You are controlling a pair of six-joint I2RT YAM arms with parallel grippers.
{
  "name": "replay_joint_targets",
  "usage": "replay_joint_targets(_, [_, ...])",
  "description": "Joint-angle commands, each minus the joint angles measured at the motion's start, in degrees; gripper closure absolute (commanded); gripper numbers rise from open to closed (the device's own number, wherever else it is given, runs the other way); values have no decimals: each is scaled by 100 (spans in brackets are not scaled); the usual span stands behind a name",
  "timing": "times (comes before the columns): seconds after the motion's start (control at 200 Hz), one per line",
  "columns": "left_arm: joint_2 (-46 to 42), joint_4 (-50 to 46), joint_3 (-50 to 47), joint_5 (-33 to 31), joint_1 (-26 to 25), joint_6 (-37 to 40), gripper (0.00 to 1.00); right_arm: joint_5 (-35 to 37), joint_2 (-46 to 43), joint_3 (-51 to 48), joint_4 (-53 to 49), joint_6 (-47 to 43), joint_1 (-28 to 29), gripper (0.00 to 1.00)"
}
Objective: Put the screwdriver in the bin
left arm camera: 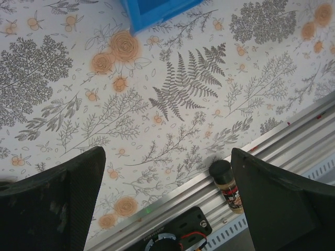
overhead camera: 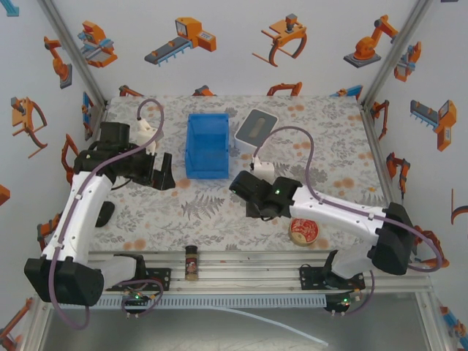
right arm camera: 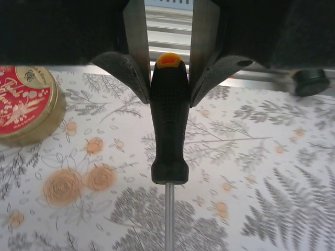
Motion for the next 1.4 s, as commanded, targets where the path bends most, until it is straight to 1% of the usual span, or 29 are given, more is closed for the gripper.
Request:
replay_joint_targets(0.0, [-163,13,126,-27,-32,113,3,274,309,668,-298,-561,35,82])
replay_joint_targets(0.245, [-265,9,143,-62,-29,42,3,69,1360,2284,-298,-1333,-19,82])
replay_joint_targets(0.471, [-489,-56,156,-55,-32,-1,3,-332,2433,3564,-256,-1826,-347,82])
replay_joint_targets(0.681, [-766,-163,187,-39,-41,12,3,-727,3304,4519,-145,-2096,-692,83])
replay_joint_targets(0.816, [-821,-238,312,109,-48,-77,3,-947,3786,4974,-63,-2193,-896,83])
replay_joint_targets(1.026, [-828,-239,385,151,-58,-168,3,-1430,4379,5558,5,-2255,-1164,83])
replay_joint_targets(1.397, [-850,-234,429,248,-103,-231,3,-1804,5182,6273,116,-2471,-1330,84])
